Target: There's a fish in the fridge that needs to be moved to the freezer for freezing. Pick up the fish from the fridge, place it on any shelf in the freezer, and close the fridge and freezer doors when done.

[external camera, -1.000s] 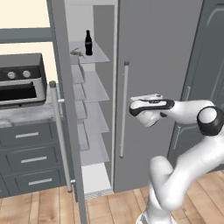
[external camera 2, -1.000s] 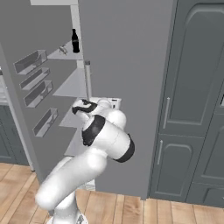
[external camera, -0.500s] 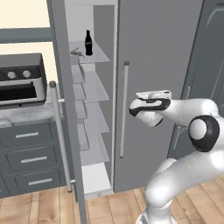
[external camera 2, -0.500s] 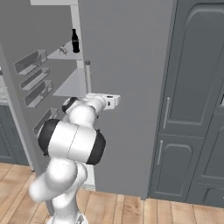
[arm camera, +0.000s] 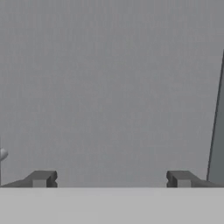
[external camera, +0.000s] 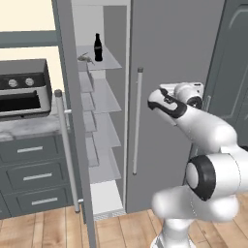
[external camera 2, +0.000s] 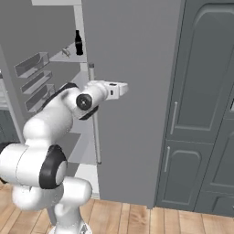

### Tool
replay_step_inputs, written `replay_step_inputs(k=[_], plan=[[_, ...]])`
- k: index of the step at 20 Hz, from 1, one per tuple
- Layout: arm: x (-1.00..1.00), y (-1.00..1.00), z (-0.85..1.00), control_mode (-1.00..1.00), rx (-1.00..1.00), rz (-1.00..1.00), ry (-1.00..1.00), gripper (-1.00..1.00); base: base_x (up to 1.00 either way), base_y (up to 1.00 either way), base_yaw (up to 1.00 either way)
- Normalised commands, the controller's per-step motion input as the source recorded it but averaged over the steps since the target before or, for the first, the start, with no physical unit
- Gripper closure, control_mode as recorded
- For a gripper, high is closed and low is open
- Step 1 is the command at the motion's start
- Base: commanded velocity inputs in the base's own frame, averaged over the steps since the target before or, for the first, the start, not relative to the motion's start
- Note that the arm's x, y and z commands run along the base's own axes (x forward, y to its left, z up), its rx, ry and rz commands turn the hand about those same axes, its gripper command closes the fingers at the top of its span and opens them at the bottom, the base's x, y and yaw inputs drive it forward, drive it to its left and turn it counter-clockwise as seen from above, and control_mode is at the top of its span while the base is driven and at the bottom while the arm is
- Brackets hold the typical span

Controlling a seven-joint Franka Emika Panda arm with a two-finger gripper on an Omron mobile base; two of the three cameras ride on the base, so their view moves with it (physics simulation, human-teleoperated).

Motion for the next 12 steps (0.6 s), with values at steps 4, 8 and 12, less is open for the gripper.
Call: replay_step_inputs(k=[4,8,12], plan=[[-0.85,-0.63,0.99,-1.00,-0.18,0.00,0.07,-1.00,0.00,0.00,0.00],[-1.00,-0.19,0.73,-1.00,0.00,0.00,0.36,-1.00,0.00,0.00,0.00],[-1.00,0.00,0.89,-1.00,0.22,0.06,0.41,-1.00,0.00,0.00,0.00]])
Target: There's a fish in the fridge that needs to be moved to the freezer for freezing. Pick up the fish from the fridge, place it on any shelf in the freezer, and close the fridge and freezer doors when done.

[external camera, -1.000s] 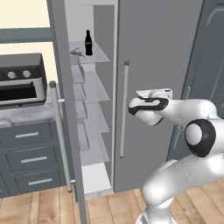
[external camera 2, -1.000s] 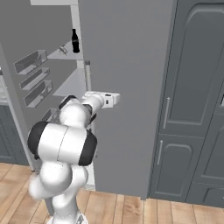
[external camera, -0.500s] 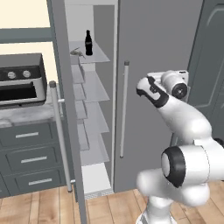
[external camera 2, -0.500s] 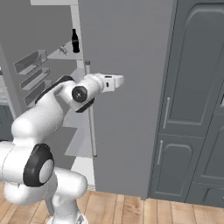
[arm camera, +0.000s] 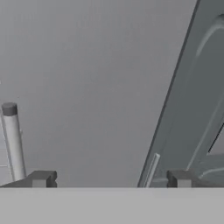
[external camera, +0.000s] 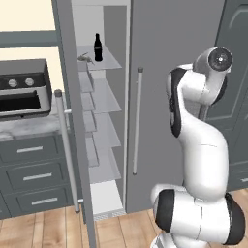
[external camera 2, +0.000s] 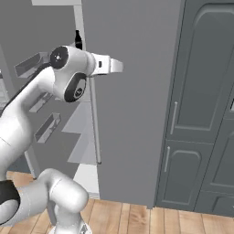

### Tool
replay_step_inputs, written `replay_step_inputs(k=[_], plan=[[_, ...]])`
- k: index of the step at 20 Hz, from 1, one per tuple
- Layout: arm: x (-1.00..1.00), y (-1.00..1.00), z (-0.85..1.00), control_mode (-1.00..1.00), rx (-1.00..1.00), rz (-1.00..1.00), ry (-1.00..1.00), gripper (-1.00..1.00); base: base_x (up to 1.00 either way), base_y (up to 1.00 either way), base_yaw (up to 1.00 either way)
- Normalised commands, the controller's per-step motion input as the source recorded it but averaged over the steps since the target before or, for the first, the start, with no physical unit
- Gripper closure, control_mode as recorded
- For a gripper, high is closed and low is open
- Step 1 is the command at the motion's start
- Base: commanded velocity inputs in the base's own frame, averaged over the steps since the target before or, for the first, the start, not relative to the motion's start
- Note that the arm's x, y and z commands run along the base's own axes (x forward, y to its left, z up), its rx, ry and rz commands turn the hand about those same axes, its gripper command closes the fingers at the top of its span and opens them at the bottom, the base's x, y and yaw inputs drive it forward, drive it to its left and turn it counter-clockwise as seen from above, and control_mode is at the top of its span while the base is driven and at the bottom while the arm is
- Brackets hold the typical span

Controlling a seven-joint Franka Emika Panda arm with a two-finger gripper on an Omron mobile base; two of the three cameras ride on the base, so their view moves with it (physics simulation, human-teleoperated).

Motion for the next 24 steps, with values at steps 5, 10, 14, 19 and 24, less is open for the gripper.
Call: replay_step_inputs(k=[5,10,14,19,24], plan=[[-1.00,0.64,-0.61,-1.00,0.09,0.06,0.10,-1.00,0.00,0.00,0.00],[-1.00,1.00,-1.00,-1.00,0.04,0.03,-0.04,-1.00,0.00,0.00,0.00],[-1.00,1.00,-0.46,-1.00,0.07,0.00,-0.03,-1.00,0.00,0.00,0.00],[-0.71,1.00,0.00,-1.00,0.04,0.00,0.10,-1.00,0.00,0.00,0.00],[-0.62,1.00,0.00,-1.00,0.01,0.00,0.05,-1.00,0.00,0.00,0.00]])
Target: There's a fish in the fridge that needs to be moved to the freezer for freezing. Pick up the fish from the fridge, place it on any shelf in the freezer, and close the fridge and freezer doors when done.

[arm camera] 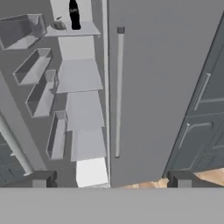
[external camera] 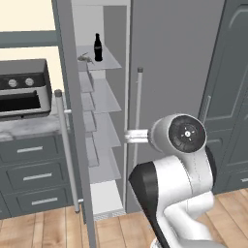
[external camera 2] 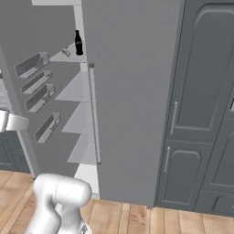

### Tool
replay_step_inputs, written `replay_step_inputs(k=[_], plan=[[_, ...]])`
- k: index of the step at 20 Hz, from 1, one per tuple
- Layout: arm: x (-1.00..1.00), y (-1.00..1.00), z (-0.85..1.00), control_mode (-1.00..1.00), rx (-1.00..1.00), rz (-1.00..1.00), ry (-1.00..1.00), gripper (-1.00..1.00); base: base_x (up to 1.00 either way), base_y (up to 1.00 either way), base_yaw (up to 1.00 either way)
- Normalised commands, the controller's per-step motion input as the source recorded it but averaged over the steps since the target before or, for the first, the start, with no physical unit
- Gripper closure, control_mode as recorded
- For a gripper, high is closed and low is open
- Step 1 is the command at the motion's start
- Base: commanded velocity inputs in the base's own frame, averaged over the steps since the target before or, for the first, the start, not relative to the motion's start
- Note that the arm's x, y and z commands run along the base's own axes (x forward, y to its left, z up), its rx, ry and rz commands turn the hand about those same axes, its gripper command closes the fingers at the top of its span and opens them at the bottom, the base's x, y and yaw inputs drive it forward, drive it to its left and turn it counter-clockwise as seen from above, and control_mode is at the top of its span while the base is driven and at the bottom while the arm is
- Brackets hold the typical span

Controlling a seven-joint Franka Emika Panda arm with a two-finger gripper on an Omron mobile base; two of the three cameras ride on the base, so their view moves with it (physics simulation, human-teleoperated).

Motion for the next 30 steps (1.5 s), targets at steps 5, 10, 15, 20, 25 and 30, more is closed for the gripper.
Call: replay_step_inputs(k=[5,10,15,20,25,30], plan=[[-0.36,1.00,-0.02,-1.00,-0.01,-0.02,-0.06,-1.00,0.00,0.00,0.00],[0.00,1.00,-0.18,-1.00,-0.02,-0.17,-0.19,-1.00,0.00,0.00,0.00],[0.10,1.00,-0.38,-1.00,0.00,-0.16,-0.16,-1.00,0.00,0.00,0.00],[0.65,0.98,-0.46,-1.00,0.00,-0.12,-0.13,-1.00,0.00,0.00,0.00],[0.79,0.61,-0.42,-1.00,0.00,-0.12,-0.04,-1.00,0.00,0.00,0.00],[0.85,0.34,-0.50,-1.00,-0.03,-0.08,-0.02,-1.00,0.00,0.00,0.00]])
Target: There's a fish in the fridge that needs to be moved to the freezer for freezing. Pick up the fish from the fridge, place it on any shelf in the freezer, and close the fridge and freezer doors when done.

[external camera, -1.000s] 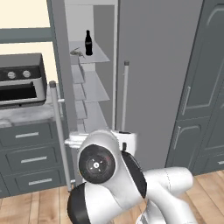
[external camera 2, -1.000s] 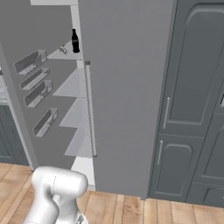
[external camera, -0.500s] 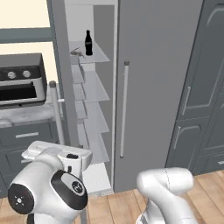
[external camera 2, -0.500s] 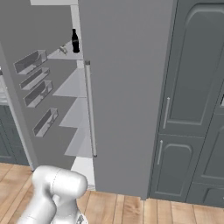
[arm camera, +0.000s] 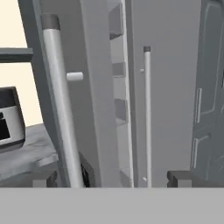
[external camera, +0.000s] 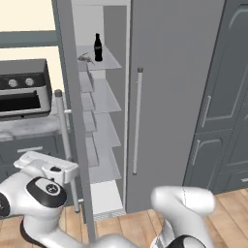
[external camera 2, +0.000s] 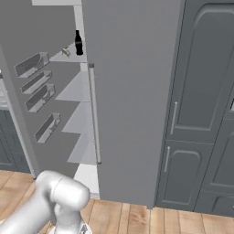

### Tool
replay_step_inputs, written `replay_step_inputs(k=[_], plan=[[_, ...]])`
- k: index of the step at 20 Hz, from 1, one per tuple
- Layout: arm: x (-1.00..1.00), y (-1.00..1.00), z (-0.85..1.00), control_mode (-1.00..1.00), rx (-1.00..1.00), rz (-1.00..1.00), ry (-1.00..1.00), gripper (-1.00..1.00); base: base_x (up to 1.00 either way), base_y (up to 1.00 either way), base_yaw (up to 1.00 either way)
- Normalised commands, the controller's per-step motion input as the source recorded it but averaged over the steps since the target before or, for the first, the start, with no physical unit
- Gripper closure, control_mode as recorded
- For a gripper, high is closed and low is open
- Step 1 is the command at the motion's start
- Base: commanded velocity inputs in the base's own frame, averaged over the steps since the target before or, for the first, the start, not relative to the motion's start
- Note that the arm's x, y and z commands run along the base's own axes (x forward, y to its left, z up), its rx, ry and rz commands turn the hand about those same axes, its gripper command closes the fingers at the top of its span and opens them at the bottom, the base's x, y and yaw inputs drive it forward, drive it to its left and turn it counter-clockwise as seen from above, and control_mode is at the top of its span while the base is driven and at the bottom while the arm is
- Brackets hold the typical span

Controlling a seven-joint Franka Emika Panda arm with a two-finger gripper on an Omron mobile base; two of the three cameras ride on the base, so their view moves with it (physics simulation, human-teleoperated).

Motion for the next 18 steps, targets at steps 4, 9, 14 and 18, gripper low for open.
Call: replay_step_inputs(k=[4,9,14,18], plan=[[0.70,0.44,-0.47,-1.00,-0.12,-0.12,0.00,-1.00,0.00,0.00,0.00],[0.71,0.11,-0.38,-1.00,-0.10,-0.10,0.00,-1.00,0.00,0.00,0.00],[0.73,0.00,-0.33,-1.00,-0.09,-0.08,0.00,-1.00,0.00,0.00,0.00],[0.57,0.11,-0.46,-1.00,-0.09,-0.07,0.00,-1.00,0.00,0.00,0.00]])
